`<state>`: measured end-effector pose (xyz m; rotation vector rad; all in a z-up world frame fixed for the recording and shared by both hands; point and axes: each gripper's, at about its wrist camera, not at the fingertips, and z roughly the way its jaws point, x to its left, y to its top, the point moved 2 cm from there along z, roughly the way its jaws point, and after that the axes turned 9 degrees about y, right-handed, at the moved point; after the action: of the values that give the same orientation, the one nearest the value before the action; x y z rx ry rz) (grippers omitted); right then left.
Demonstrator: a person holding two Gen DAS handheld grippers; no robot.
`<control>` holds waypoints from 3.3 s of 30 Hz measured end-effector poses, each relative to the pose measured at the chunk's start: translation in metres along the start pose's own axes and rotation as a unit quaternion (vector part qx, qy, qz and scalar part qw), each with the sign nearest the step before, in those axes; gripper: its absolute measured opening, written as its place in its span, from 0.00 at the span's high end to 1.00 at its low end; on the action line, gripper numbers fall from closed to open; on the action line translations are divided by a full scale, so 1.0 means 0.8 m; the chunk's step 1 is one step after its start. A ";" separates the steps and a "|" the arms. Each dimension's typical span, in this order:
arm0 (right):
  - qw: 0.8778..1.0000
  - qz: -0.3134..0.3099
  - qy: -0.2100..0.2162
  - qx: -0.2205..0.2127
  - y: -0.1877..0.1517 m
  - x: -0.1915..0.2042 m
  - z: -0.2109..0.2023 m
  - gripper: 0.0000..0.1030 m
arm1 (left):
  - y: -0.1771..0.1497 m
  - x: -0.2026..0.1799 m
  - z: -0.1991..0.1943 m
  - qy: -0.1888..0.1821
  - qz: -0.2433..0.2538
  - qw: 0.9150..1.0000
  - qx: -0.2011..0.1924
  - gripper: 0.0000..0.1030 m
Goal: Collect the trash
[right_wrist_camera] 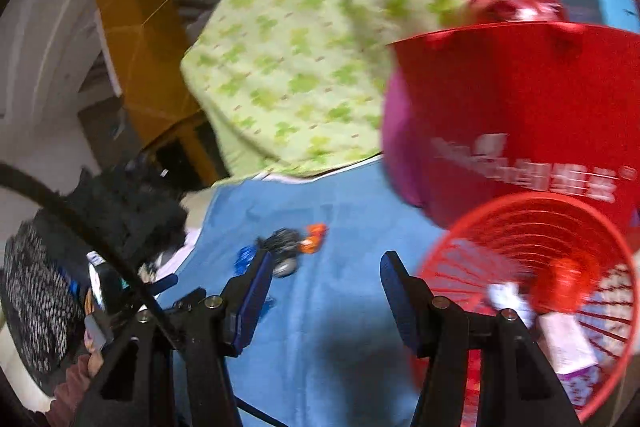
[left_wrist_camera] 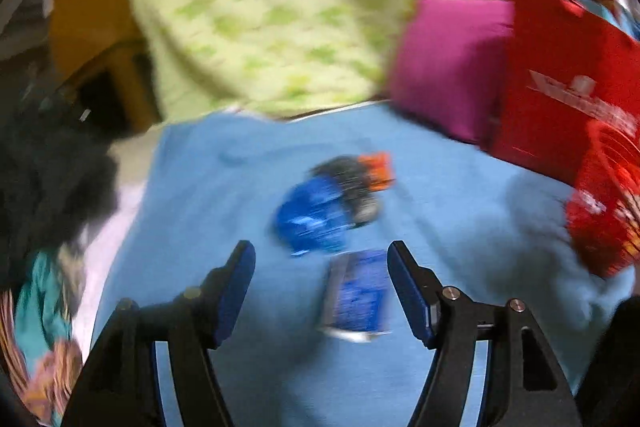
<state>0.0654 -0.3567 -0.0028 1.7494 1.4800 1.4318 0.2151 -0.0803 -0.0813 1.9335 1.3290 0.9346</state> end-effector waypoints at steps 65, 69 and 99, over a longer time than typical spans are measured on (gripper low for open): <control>0.985 0.048 -0.064 0.151 -0.096 -0.039 0.283 0.37 | 0.033 -0.034 0.224 -0.112 -0.044 0.989 0.087 0.42; 0.986 0.044 -0.074 0.142 -0.096 -0.040 0.280 0.37 | 0.032 -0.035 0.217 -0.119 -0.041 0.988 0.090 0.50; 0.993 0.036 -0.049 0.101 -0.080 -0.035 0.265 0.37 | 0.031 -0.014 0.184 -0.089 -0.059 0.992 0.072 0.15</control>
<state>0.2279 -0.3020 -0.1461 1.9832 1.5696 1.2465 0.3457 -0.1122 -0.1473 1.9689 1.4204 0.6074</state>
